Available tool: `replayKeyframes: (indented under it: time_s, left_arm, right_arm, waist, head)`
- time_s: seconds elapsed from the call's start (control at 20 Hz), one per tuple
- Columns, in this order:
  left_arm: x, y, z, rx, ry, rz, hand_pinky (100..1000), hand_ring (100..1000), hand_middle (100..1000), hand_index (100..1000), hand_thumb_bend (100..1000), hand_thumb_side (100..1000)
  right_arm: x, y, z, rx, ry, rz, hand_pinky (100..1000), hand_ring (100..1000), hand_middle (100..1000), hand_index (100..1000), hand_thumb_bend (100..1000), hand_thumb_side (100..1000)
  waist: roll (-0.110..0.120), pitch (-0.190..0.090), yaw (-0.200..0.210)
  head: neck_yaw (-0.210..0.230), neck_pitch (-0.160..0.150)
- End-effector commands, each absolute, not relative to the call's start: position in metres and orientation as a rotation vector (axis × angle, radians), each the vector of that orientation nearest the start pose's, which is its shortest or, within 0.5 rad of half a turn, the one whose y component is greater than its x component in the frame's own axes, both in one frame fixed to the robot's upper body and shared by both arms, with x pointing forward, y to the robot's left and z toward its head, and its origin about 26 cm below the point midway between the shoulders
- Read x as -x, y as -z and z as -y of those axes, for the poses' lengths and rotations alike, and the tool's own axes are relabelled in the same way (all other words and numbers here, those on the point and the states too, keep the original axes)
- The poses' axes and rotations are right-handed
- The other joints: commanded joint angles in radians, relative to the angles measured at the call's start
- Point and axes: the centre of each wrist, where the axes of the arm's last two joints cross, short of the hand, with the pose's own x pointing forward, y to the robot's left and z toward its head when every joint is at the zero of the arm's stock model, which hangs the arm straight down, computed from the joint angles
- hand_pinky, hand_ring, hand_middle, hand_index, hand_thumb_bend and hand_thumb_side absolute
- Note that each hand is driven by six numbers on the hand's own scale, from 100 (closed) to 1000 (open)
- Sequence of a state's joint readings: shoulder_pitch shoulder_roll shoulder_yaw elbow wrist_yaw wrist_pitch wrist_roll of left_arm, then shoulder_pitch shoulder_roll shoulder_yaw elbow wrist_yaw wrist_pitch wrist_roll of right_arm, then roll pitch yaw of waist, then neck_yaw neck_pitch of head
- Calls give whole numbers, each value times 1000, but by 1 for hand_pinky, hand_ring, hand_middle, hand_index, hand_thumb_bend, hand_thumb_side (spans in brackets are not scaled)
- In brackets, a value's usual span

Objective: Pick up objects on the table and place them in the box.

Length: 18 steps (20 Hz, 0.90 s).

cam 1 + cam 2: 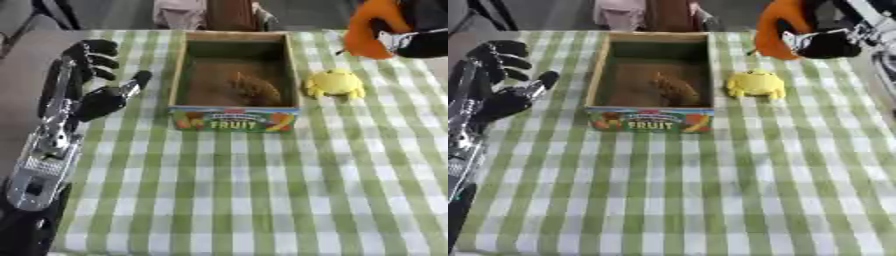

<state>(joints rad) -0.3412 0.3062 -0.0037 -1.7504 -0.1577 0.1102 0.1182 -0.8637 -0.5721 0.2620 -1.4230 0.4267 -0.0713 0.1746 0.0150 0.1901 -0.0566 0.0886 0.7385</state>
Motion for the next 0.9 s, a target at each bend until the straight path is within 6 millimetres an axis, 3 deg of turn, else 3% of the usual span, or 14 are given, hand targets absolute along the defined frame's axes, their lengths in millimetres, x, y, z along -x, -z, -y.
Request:
replayKeyframes:
  time_s: [0.05, 0.3, 0.6, 0.65, 0.7, 0.9]
  left_arm:
    - [-338, -165, -264, -406, 296, 2023, 567, 617, 609, 697, 647, 194]
    - [-338, -170, -256, -373, 298, 2051, 568, 617, 609, 697, 651, 192]
    - [-339, -175, -248, -338, 304, 2075, 568, 616, 608, 696, 656, 191]
    - [-339, -175, -247, -334, 303, 2078, 568, 616, 608, 696, 656, 191]
    - [-339, -176, -246, -328, 303, 2081, 568, 616, 607, 696, 658, 191]
    - [-339, -178, -242, -310, 303, 2092, 568, 615, 606, 696, 659, 191]
  right_arm:
    - [-426, -280, 232, 757, -1244, 2045, 623, 595, 515, 239, 180, 100]
    - [-443, -271, 212, 759, -1266, 2027, 623, 594, 519, 247, 181, 100]
    - [-463, -247, 195, 774, -1252, 1967, 618, 587, 516, 251, 185, 100]
    - [-465, -243, 194, 780, -1247, 1962, 616, 585, 515, 252, 368, 100]
    - [-468, -238, 192, 783, -1238, 1954, 616, 584, 515, 253, 186, 100]
    - [-475, -222, 183, 820, -1196, 1931, 615, 585, 519, 270, 199, 100]
  waist:
    - [-1, -18, 9]
    - [5, -15, 37]
    - [11, -11, 66]
    - [12, -10, 68]
    - [14, -9, 73]
    - [18, -3, 88]
  head:
    - [-16, 1]
    - [-42, -4]
    - [-72, -10]
    - [-75, -11]
    - [-78, -12]
    - [-90, -14]
